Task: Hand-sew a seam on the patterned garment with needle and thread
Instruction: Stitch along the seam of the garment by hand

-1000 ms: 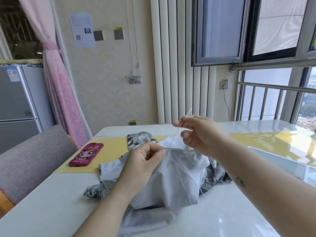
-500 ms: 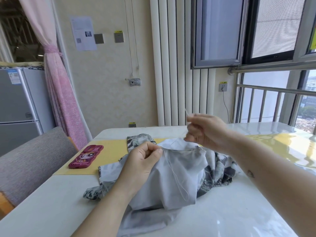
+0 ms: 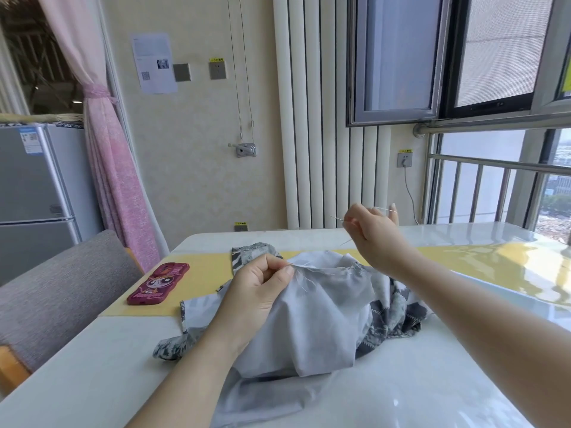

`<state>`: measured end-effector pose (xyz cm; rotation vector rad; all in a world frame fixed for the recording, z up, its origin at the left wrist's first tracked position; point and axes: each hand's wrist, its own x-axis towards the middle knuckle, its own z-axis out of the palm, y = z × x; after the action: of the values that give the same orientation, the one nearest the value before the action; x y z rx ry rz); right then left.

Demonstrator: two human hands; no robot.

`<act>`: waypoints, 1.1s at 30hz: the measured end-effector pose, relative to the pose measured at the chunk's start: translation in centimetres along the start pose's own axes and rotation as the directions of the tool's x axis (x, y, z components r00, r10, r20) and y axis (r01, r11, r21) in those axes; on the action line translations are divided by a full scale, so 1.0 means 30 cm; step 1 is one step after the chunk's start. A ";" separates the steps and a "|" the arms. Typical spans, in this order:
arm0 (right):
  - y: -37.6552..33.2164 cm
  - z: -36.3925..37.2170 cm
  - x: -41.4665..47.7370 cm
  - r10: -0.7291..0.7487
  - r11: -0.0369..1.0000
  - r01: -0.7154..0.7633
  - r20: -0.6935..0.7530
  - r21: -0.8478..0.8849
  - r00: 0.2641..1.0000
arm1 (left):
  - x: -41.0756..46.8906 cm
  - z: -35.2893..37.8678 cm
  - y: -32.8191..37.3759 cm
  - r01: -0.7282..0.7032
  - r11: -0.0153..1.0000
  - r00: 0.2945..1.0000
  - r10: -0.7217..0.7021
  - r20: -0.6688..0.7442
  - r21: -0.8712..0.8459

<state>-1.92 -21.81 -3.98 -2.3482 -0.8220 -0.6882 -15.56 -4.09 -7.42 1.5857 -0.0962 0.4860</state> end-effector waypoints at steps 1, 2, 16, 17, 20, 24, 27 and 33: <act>0.022 0.001 0.003 0.032 0.999 -0.033 -0.004 -0.033 0.999 | 0.000 0.000 0.001 0.001 1.000 1.000 -0.001 0.000 -0.003; 0.040 0.002 0.006 0.066 0.996 -0.066 -0.001 -0.056 0.998 | 0.000 0.000 0.003 0.001 1.000 1.000 -0.001 0.001 -0.005; 0.190 0.028 0.003 0.271 0.905 -0.252 0.009 -0.342 0.963 | 0.001 0.003 0.019 -0.019 1.000 0.999 0.019 0.032 0.017; 0.191 0.030 0.002 0.272 0.906 -0.253 0.009 -0.339 0.962 | 0.000 0.003 0.018 -0.021 1.000 0.999 0.020 0.034 0.019; 0.194 0.036 0.007 0.272 0.916 -0.263 -0.014 -0.302 0.962 | 0.002 -0.004 0.015 -0.021 1.000 1.000 0.020 0.022 0.010; 0.180 0.023 0.022 0.283 0.940 -0.290 -0.068 -0.178 0.957 | 0.008 -0.013 0.008 -0.020 1.000 1.000 0.020 0.010 -0.001; 0.127 -0.002 0.027 0.278 0.959 -0.274 -0.063 0.070 0.959 | 0.012 -0.014 0.002 -0.028 1.000 1.000 0.028 -0.006 -0.001; -0.067 -0.058 -0.006 0.125 0.855 -0.207 0.199 0.476 0.972 | 0.018 -0.006 0.000 -0.007 1.000 1.000 0.007 0.007 -0.017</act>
<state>-3.88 -21.66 -2.20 -1.9847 -0.7442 -0.1783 -15.11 -3.78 -7.23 1.5707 -0.1114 0.4836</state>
